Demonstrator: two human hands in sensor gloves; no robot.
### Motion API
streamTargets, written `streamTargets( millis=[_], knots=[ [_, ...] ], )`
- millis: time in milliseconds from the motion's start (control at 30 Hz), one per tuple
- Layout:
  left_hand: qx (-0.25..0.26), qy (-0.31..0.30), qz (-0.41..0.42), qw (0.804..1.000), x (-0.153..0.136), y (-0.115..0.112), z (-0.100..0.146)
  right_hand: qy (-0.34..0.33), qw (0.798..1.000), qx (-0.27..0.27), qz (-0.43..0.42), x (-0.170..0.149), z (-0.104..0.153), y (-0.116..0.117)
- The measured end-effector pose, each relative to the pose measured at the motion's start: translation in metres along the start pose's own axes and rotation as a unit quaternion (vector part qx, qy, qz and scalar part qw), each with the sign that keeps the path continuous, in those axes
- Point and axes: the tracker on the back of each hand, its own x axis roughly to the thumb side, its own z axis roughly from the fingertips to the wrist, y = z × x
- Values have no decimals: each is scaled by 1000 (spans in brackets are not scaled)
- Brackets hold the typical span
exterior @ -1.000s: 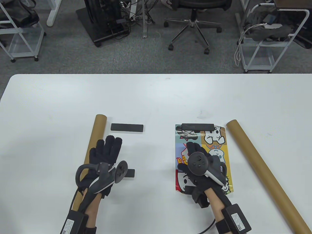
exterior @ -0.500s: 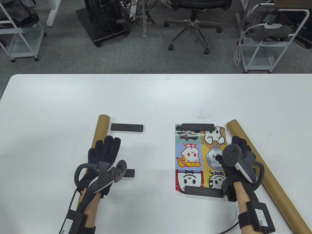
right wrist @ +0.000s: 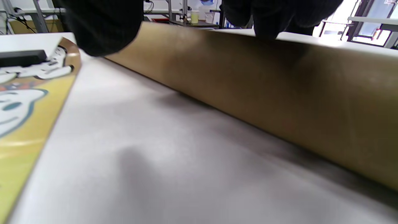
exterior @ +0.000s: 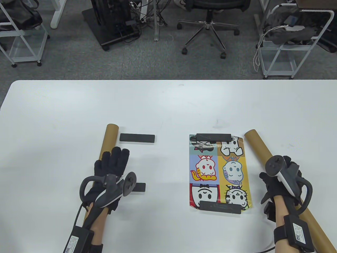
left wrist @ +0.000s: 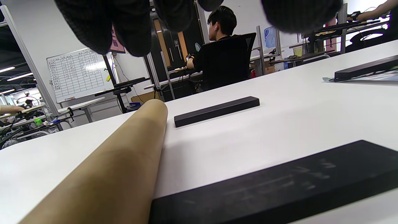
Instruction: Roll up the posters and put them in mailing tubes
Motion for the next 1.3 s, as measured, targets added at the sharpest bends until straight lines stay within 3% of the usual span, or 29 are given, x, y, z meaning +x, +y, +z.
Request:
streamTargets(
  millis=[167, 300, 600, 933, 1167, 1300],
  knots=[
    [-8, 2, -2, 1000, 0, 0, 0, 12, 999, 40, 8, -7, -7, 18],
    [-9, 4, -3, 1000, -1, -1, -1, 25, 999, 0, 35, -10, -9, 24],
    [-10, 4, -6, 1000, -1, 0, -1, 7, 998, 4, 63, -1, -4, 21],
    [-13, 4, -7, 1000, -1, -1, -1, -80, 992, -54, 82, 49, 21, -7],
    [0, 2, -36, 999, 3, 2, 0, -177, 973, -98, 110, 100, 53, -10],
    [3, -4, -6, 1000, 6, 4, 1, -235, 955, -116, 136, 134, 79, -9]
  ],
)
